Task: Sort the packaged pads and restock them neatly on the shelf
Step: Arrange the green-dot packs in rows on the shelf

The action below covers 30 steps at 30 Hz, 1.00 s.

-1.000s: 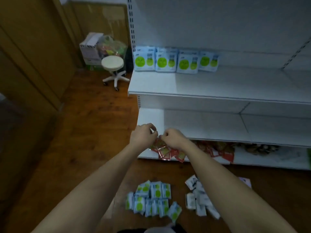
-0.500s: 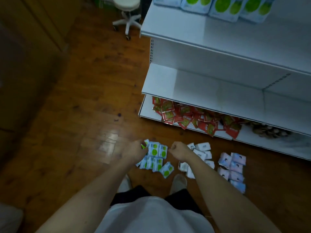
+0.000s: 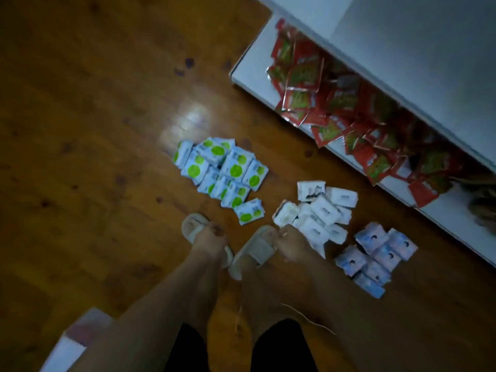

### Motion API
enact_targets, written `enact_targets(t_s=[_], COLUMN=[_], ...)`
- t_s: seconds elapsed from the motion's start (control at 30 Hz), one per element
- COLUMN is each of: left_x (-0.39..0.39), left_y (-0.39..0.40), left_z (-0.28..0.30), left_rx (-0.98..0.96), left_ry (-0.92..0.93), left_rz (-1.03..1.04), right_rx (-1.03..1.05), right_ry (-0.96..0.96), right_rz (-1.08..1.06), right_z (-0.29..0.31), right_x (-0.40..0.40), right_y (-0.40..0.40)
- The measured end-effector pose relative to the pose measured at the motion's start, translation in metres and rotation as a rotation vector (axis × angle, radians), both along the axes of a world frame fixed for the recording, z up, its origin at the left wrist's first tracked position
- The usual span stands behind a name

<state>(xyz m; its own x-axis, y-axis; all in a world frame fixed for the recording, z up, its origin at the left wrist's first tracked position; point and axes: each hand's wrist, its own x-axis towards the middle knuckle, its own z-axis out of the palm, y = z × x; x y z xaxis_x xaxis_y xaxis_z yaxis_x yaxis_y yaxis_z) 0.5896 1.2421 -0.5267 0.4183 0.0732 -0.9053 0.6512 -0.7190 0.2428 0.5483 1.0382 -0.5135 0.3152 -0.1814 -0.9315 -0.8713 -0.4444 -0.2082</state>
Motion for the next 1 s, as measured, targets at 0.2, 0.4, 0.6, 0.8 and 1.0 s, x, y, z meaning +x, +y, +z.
enact_targets(t_s=[0.2, 0.4, 0.6, 0.8, 1.0], left_x=[-0.035, -0.064, -0.078, -0.059, 0.011], left_y=[-0.008, -0.029, -0.052, -0.045, -0.035], left_z=[-0.184, -0.325, -0.360, -0.319, -0.302], left_rx=[0.019, -0.069, -0.223, -0.246, -0.253], left_ry=[0.073, 0.084, 0.081, 0.022, -0.110], left_rz=[0.159, 0.371, 0.648, 0.484, 0.287], right_rx=[0.066, 0.034, 0.070, 0.238, 0.043], right_ry=[-0.089, -0.153, -0.249, -0.122, -0.381], right_rz=[0.072, 0.107, 0.090, 0.155, 0.106], right_z=[-0.189, -0.345, -0.397, -0.350, -0.335], right_x=[0.020, 0.008, -0.011, 0.013, 0.091], right_y=[0.013, 0.014, 0.000, -0.019, -0.030])
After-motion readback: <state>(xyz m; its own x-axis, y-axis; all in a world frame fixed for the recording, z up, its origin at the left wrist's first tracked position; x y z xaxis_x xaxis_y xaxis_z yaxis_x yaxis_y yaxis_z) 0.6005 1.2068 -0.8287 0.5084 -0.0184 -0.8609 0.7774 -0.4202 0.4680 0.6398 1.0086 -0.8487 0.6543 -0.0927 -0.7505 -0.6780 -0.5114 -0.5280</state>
